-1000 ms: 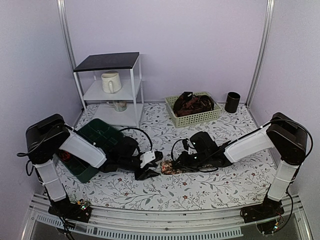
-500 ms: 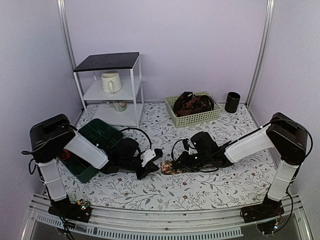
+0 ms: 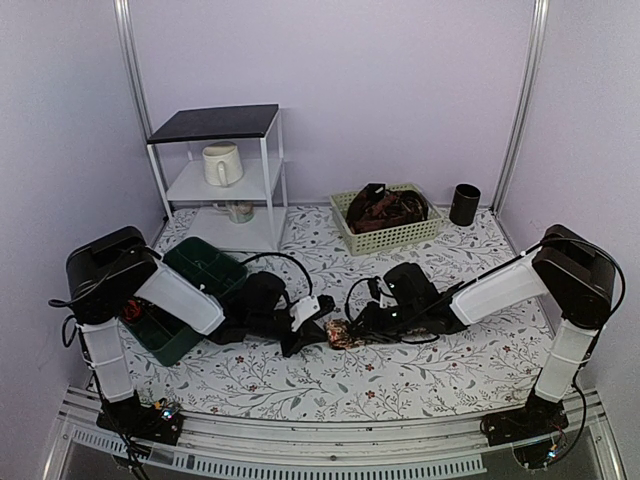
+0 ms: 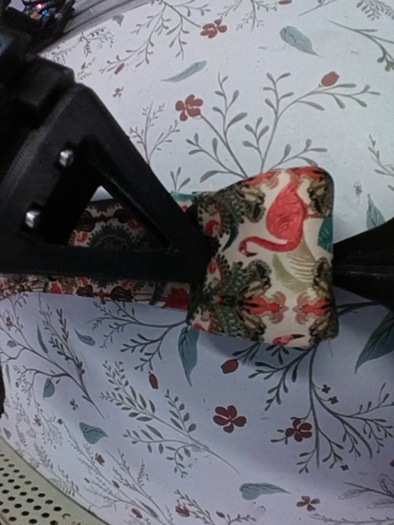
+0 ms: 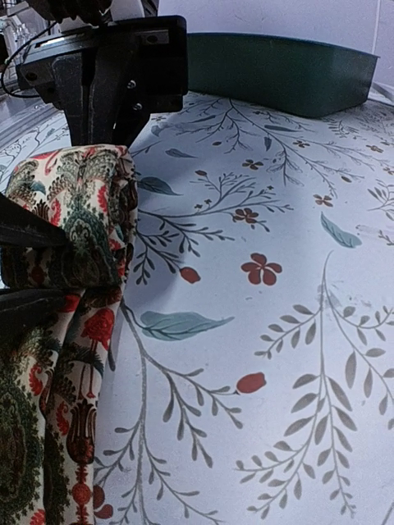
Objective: Roll the ties
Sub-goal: Roll the tie at the center of the board.
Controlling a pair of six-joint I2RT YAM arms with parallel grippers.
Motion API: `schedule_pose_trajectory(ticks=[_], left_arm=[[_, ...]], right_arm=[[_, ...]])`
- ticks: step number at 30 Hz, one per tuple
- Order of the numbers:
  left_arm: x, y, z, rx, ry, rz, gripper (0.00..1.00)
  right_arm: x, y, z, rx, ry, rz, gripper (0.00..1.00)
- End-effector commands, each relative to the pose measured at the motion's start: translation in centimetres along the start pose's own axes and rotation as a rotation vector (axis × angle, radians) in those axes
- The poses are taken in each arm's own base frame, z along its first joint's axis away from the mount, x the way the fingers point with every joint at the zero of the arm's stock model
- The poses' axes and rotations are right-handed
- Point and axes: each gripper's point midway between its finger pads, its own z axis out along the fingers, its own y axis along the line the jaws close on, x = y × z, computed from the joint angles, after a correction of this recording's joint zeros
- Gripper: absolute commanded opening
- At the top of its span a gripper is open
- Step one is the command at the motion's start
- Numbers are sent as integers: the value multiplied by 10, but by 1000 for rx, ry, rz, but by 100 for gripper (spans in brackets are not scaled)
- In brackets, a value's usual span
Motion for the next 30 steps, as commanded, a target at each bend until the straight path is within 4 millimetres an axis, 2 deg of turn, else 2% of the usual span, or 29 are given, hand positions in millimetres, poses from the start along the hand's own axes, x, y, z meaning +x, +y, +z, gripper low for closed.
schedule_pose_trajectory(ticks=[1,14,23,30], left_arm=[[-27,-11,0,44,-58,26,0],[-42,-7,0,22,-69,29,0],[-54,-6,-2,26,-89,22,0],[-45,-4,8,34,-57,-15,0]], right_arm=[[3,-7,-1,10,6,-19,19],[6,-1,-5,-17,18,-50,19],[9,16,-6,-102,65,-16,19],[0,-1,-7,-54,32,41,19]])
